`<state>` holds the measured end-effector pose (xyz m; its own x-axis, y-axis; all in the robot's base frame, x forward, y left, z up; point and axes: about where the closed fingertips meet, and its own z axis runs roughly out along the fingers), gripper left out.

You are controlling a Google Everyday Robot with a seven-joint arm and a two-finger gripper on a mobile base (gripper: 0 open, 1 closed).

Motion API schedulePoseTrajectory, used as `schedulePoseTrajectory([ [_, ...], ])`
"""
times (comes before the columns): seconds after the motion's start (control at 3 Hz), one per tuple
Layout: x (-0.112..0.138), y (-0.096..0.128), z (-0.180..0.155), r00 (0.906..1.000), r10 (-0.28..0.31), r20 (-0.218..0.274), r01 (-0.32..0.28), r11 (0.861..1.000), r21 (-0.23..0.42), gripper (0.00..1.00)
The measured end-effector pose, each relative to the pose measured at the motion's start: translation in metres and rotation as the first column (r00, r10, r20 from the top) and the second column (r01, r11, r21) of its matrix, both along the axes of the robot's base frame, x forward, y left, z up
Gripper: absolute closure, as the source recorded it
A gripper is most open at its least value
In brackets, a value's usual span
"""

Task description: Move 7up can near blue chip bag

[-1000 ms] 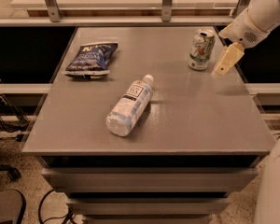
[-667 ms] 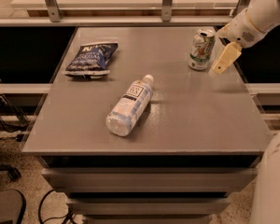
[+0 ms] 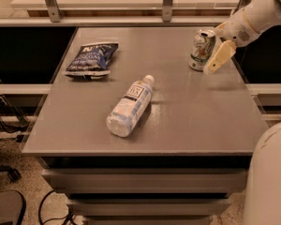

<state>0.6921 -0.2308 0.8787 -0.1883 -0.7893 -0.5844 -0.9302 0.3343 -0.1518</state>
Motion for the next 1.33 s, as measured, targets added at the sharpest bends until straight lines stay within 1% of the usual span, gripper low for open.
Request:
schedulePoseTrajectory([
  [0.33, 0.004, 0.011, 0.0, 0.9997, 0.024, 0.001, -0.024, 0.999, 0.041, 0.17],
  [0.67, 0.006, 0.018, 0.002, 0.9993, 0.038, 0.005, -0.038, 0.996, 0.078, 0.41],
  [1.33, 0.006, 0.027, 0.007, 0.9976, 0.068, 0.015, -0.069, 0.989, 0.13, 0.87],
])
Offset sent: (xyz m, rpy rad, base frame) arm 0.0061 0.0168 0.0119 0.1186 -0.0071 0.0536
